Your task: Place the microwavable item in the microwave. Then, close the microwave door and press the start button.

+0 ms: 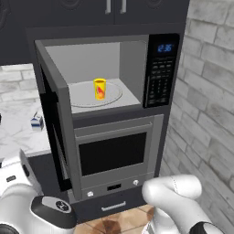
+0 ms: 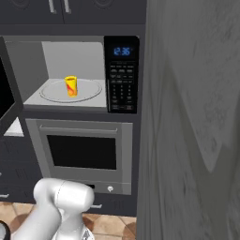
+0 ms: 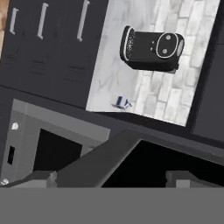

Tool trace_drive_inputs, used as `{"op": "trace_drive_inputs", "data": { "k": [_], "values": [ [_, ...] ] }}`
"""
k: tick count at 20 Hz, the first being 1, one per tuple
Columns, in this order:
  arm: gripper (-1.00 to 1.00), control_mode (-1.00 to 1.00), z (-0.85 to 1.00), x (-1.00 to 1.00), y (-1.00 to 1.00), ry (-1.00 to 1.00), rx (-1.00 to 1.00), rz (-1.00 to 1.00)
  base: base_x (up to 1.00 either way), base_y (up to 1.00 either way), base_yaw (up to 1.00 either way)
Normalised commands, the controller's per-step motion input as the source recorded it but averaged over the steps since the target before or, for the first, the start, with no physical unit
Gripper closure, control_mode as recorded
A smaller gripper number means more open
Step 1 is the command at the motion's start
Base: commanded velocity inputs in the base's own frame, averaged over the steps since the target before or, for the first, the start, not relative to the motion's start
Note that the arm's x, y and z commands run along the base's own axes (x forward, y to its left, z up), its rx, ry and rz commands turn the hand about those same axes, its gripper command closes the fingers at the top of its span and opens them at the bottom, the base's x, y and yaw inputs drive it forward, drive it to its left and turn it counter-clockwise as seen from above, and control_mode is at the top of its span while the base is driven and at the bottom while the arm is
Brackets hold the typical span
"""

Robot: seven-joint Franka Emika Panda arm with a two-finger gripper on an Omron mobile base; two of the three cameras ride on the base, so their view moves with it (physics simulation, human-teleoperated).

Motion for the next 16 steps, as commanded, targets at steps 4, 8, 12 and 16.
{"op": "trace_drive_inputs", "data": {
  "k": [4,8,12,16],
  "values": [
    [-1.00,-1.00,-0.41,1.00,-0.01,0.00,-0.02,-0.10,0.00,0.00,0.00],
    [-1.00,-1.00,-0.22,0.85,-0.20,-0.07,0.00,-0.11,0.00,0.00,0.00],
    [-1.00,-1.00,0.00,0.04,-0.59,-0.10,0.00,-0.07,0.00,0.00,0.00],
    [-1.00,-1.00,0.00,-0.01,-1.00,-0.06,0.01,0.00,0.00,0.00,0.00]
  ]
}}
